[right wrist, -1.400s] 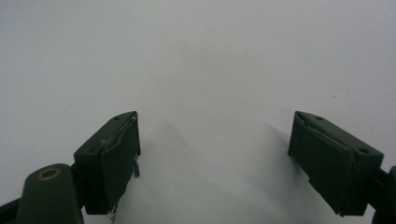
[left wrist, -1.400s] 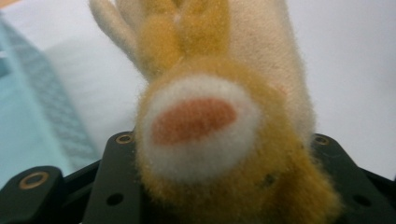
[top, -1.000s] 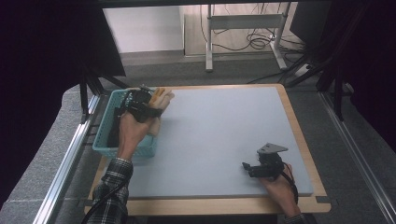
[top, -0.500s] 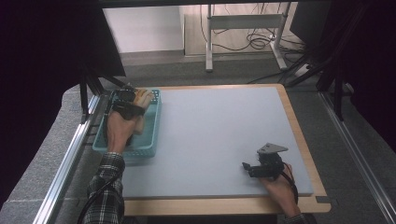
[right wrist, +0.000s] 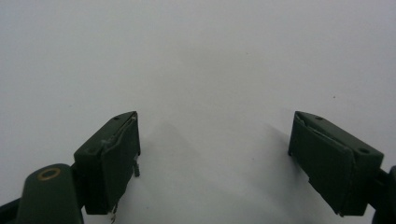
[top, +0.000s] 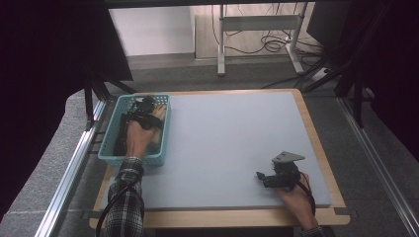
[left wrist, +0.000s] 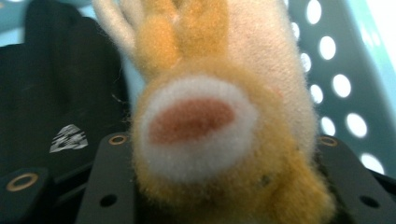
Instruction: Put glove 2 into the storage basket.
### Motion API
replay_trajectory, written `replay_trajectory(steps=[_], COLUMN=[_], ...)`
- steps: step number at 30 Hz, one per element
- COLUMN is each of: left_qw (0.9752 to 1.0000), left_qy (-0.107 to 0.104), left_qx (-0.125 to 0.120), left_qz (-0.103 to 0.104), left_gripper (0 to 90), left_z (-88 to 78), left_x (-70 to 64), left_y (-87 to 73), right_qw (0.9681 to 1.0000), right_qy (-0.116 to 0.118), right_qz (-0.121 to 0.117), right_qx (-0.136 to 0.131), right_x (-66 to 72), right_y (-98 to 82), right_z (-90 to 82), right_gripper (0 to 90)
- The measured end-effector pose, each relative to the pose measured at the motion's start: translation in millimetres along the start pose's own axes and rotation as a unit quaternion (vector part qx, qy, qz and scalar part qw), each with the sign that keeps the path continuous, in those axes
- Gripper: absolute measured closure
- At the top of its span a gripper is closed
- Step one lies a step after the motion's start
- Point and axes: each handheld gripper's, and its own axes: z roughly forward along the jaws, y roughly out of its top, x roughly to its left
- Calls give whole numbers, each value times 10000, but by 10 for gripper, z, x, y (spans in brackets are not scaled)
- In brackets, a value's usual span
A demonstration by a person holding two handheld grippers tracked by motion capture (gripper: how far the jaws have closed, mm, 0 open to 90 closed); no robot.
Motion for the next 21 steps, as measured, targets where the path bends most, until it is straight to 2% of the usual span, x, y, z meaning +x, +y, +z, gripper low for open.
replay_trajectory(steps=[3, 5, 6, 9, 10, 12, 15, 18, 19, 20, 21], left_qw=[9999, 9994, 9989, 9988, 9985, 9981, 9985, 9982, 9982, 9975, 9975], left_qy=[-26, -239, -300, -276, -382, -499, -468, -511, -511, -551, -551], left_qx=[96, 159, 205, 245, 189, 124, 66, -190, -190, -365, -365], left_qz=[31, -201, -302, -312, -330, -339, -267, -258, -258, -243, -243], left_gripper=[475, 457, 411, 278, 278, 190, 121, 95, 97, 106, 119], left_z=[56, 96, 110, 122, 111, 77, -1, -172, -172, -269, -269], left_x=[-18, 46, 78, 117, 133, 145, 151, 188, 188, 210, 210], left_y=[13, 10, 4, -19, -33, -37, -28, -24, -24, -30, -30], right_qw=[10000, 10000, 10000, 10000, 10000, 10000, 10000, 10000, 10000, 10000, 10000], right_qy=[0, 0, -1, 0, -1, -2, -3, -2, -2, -2, -2], right_qz=[-1, -1, 1, 0, 0, -1, -5, -2, -2, -2, -2], right_qx=[0, 0, 0, 0, 0, 2, 2, 2, 2, 3, 3], right_x=[0, -1, 0, 0, 0, 0, 0, 0, 0, 0, 0], right_y=[0, 0, 0, 0, 0, 0, 0, 0, 0, 0, 0], right_z=[0, 0, 0, 0, 0, 0, 0, 0, 0, 0, 0], right_gripper=[161, 161, 161, 161, 161, 161, 161, 161, 161, 161, 161])
